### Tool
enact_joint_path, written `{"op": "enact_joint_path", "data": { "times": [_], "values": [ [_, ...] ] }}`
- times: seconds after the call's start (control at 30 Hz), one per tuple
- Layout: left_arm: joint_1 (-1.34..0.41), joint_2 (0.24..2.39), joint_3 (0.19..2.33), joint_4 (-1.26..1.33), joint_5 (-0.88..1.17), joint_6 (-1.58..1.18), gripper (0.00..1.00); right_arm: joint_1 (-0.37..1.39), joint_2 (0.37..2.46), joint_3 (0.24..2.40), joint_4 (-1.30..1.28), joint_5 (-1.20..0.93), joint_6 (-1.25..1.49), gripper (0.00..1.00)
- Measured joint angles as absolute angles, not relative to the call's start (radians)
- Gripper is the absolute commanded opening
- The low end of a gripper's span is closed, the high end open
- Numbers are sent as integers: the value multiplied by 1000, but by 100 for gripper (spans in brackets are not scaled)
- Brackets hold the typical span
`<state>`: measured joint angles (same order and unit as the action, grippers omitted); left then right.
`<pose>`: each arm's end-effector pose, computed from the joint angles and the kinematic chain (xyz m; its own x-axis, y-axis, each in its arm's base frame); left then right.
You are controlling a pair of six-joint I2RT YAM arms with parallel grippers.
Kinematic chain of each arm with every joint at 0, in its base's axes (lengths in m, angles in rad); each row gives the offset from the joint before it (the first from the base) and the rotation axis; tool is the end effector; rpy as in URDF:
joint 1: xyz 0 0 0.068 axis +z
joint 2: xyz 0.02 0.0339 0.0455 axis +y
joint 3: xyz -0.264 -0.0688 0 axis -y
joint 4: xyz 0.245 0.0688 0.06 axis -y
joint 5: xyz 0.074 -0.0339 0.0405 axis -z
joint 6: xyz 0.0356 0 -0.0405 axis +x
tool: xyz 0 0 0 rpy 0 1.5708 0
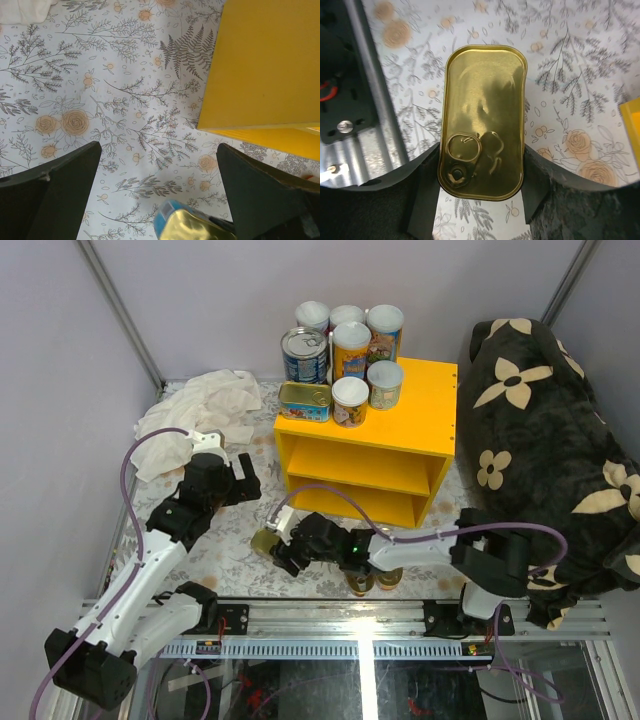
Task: Place and organize the canned foods onto the counter
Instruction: Pick up the canned food from the center of the board, then place the canned food on the counter.
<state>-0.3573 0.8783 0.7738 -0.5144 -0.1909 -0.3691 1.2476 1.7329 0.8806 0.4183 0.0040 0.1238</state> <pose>0.1805 -0.0602 0.2876 -0.5786 -0.1621 -0.7994 -0.0109 0.9815 -0.1912 0.1172 0.3494 0.1830 -0.2495 -0.3560 -0.9006 -0.9233 0.3678 0.1104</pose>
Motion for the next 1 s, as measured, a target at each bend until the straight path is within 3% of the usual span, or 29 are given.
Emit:
{"op": "enact_joint_path", "data": {
  "times": [0.03, 0.37, 0.57, 1.0],
  "values": [
    [-357, 876, 774, -514, -191, -369, 100, 1248, 1700, 875, 408, -2, 124, 0],
    [-357, 859, 774, -515, -190, -369, 100, 1248, 1190, 898, 70, -30, 39, 0],
    [-357, 859, 774, -515, -188, -369, 100, 1249, 920, 1008, -107, 118, -31, 0],
    [-357, 850, 774, -514, -159, -369, 100, 1200, 931, 1323, -477, 243, -83, 0]
  ]
}}
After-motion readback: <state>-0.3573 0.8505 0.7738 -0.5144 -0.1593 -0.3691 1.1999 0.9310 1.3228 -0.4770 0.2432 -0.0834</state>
